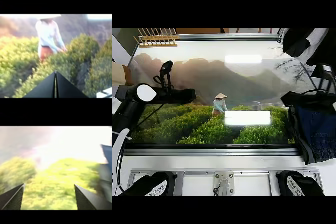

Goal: Fold the clothes and pants, and hang the long-sleeved shirts on hangers.

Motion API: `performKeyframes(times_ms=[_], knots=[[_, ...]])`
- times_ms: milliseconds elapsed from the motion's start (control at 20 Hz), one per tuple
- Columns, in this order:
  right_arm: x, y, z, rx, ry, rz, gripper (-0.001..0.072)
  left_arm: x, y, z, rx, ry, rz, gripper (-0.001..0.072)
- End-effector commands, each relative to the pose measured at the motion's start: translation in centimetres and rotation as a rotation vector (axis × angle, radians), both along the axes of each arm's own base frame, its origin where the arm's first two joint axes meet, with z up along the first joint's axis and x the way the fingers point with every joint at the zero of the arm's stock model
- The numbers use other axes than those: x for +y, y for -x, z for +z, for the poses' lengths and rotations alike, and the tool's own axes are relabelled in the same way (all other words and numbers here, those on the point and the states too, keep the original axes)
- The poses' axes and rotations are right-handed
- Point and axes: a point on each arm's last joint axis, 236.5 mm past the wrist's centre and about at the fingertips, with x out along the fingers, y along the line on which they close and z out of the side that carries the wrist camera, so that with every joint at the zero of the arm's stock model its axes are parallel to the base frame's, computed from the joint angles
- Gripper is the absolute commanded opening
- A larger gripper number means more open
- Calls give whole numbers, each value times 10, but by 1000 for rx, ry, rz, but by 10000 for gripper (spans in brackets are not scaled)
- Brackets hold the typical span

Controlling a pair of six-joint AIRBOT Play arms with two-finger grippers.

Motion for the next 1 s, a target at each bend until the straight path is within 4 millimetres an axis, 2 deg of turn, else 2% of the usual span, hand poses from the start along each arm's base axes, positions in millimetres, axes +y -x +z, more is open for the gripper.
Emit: performKeyframes(times_ms=[0, 100, 150, 650, 800, 950], knots=[[43, 0, -5, 8, -21, 120, 575, 15, -15, 3, 32, -6, 20, 12], [43, 0, -6, 9, -21, 119, 174, 19, -17, -1, 48, -7, 28, 12], [43, 0, -6, 10, -21, 119, 44, 21, -18, -3, 56, -8, 31, 12], [44, 2, -7, 20, -23, 123, 45, 18, -17, -43, 172, -15, 21, 12], [44, 2, -7, 20, -23, 123, 45, 18, -17, -39, 161, -13, 21, 12], [44, 2, -7, 20, -23, 123, 45, 18, -15, -22, 124, -7, 21, 12]])
